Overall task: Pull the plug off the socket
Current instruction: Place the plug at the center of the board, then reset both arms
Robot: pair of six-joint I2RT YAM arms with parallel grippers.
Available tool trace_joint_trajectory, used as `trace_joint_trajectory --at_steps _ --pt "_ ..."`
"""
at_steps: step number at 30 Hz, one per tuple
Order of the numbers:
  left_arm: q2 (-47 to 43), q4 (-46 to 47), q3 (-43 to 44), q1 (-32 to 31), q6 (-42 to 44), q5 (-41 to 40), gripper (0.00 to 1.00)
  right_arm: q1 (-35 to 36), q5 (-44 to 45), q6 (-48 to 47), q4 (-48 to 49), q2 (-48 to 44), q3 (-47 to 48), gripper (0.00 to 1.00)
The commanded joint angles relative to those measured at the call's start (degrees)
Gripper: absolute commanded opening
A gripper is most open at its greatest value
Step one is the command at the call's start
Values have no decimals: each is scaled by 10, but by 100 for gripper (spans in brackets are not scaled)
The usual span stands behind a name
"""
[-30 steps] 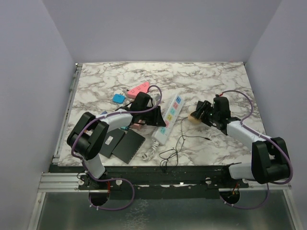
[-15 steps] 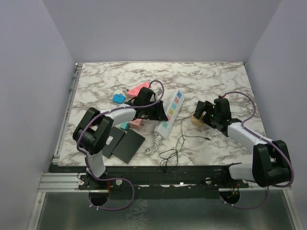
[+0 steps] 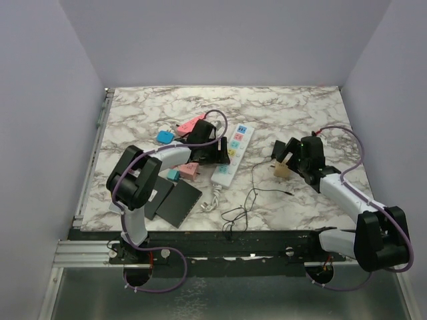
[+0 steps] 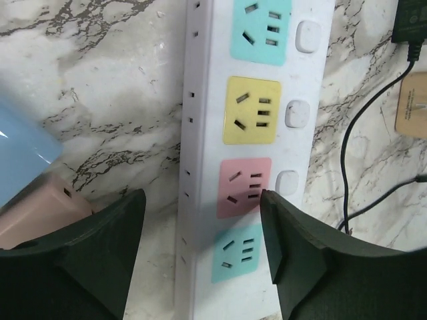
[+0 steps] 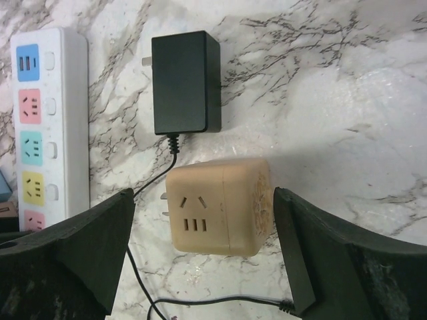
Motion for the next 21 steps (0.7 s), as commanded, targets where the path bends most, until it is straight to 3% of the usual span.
trace_joint_trajectory --at_steps 1,11,18,21 --pt "1 -40 12 2 34 -67 74 -3 58 -23 -19 -17 5 89" --pt "-87 -39 18 2 90 -107 78 -2 93 -72 -5 -56 17 89" --pt "-218 -1 -17 33 94 -155 82 -2 100 -154 34 -135 23 90" --pt "-289 17 -43 59 85 -219 85 -2 95 -195 11 -152 56 89"
